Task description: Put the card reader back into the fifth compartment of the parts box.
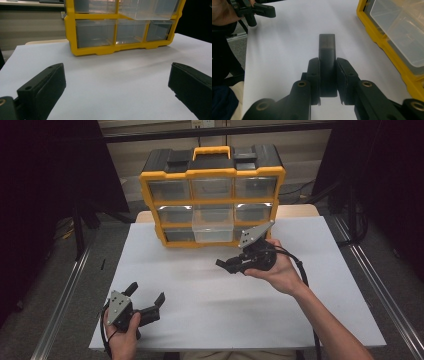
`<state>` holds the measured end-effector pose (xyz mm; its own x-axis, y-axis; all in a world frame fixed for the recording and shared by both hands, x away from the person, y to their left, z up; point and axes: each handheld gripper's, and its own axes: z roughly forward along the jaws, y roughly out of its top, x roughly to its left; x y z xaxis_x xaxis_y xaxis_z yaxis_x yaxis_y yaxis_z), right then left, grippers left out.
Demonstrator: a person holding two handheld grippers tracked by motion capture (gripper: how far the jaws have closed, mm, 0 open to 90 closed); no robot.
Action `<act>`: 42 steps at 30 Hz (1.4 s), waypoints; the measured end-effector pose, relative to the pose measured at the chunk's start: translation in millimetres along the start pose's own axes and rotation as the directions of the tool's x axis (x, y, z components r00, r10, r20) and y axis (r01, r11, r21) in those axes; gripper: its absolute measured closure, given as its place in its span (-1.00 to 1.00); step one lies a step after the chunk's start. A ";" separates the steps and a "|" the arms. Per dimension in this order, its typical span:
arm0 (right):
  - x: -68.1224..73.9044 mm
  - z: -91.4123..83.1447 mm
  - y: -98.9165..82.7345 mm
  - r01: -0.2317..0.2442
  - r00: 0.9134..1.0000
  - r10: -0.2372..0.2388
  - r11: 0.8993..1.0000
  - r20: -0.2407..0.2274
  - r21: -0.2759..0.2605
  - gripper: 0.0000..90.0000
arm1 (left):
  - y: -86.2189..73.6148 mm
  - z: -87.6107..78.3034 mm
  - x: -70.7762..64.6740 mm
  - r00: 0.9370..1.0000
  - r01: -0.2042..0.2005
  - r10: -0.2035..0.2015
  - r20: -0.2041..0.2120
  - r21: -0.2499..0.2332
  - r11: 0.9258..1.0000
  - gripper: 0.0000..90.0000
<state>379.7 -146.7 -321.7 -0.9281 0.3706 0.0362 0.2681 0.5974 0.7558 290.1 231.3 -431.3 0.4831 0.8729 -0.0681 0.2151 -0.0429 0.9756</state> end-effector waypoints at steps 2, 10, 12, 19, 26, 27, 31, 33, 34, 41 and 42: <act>-0.6 -1.0 3.1 0.004 1.000 -0.004 1.000 0.004 0.000 0.64 | 0.0 0.0 0.1 1.000 0.000 0.000 0.000 0.000 1.000 -0.97; -2.8 -6.2 15.4 0.017 1.000 -0.016 1.000 0.014 -0.011 0.64 | 0.2 -0.3 0.4 1.000 0.000 0.000 -0.001 -0.002 1.000 -0.97; -3.7 -7.4 17.8 0.021 1.000 -0.021 1.000 0.016 -0.013 0.64 | 0.3 -0.4 0.5 1.000 -0.001 0.001 -0.002 -0.003 1.000 -0.97; -6.6 -11.1 24.7 0.027 0.999 -0.026 0.999 0.026 -0.018 0.64 | 0.2 -0.3 0.9 1.000 -0.003 0.003 0.000 0.002 1.000 -0.97; -9.7 -13.2 31.3 0.031 0.999 -0.031 0.999 0.031 -0.017 0.64 | 0.1 0.0 0.9 1.000 -0.003 0.003 0.002 0.002 1.000 -0.97; -10.2 -13.4 32.4 0.036 0.999 -0.035 0.999 0.032 -0.019 0.64 | 0.1 -0.1 1.0 1.000 -0.003 0.003 0.002 0.002 1.000 -0.97; -12.0 -14.7 36.9 0.037 0.999 -0.037 0.999 0.034 -0.021 0.64 | 0.1 -0.1 1.1 1.000 -0.002 0.002 0.002 0.002 1.000 -0.97; -13.1 -15.3 39.5 0.039 0.999 -0.038 0.999 0.035 -0.021 0.64 | 0.1 0.0 1.0 1.000 0.000 0.000 0.001 -0.001 1.000 -0.97; -14.2 -15.8 41.7 0.040 0.998 -0.040 0.999 0.038 -0.022 0.64 | 0.1 -0.1 1.1 1.000 0.001 -0.001 0.001 -0.001 1.000 -0.97; -17.7 -18.2 48.2 0.042 0.998 -0.040 0.999 0.044 -0.028 0.64 | 0.1 0.0 1.2 1.000 0.001 -0.001 0.002 -0.002 1.000 -0.97; -18.6 -18.8 49.5 0.045 0.998 -0.043 0.999 0.045 -0.026 0.64 | 0.1 -0.1 1.2 1.000 0.001 -0.001 0.002 -0.002 1.000 -0.97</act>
<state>405.3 -137.4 -272.6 -0.9263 0.3760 -0.0261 0.2195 0.5945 0.7736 290.7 232.4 -431.2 0.4847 0.8719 -0.0698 0.2144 -0.0411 0.9759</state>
